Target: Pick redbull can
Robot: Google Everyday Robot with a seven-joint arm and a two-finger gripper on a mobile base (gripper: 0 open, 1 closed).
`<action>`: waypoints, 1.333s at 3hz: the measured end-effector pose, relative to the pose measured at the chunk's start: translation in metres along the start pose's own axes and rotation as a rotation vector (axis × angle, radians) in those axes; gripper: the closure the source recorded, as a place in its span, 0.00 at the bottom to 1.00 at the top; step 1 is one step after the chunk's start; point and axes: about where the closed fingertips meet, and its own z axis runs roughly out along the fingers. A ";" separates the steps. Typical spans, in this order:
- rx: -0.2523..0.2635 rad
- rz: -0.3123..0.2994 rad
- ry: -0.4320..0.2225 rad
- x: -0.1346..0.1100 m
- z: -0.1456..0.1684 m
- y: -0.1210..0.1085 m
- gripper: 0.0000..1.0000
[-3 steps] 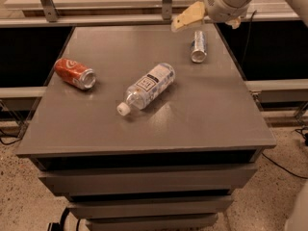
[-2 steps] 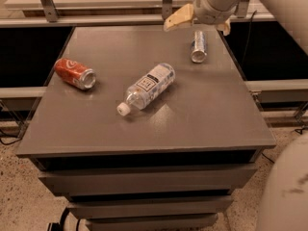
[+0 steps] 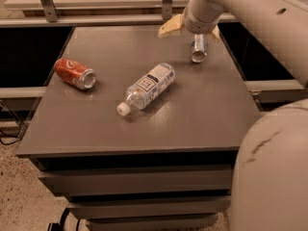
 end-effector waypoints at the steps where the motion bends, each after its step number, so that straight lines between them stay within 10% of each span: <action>1: 0.004 -0.001 -0.023 0.001 0.016 -0.013 0.00; 4: -0.030 -0.020 -0.095 -0.004 0.040 -0.050 0.00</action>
Offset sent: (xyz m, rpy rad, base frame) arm 0.0194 -0.0431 -0.0316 0.0427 -0.1148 0.0148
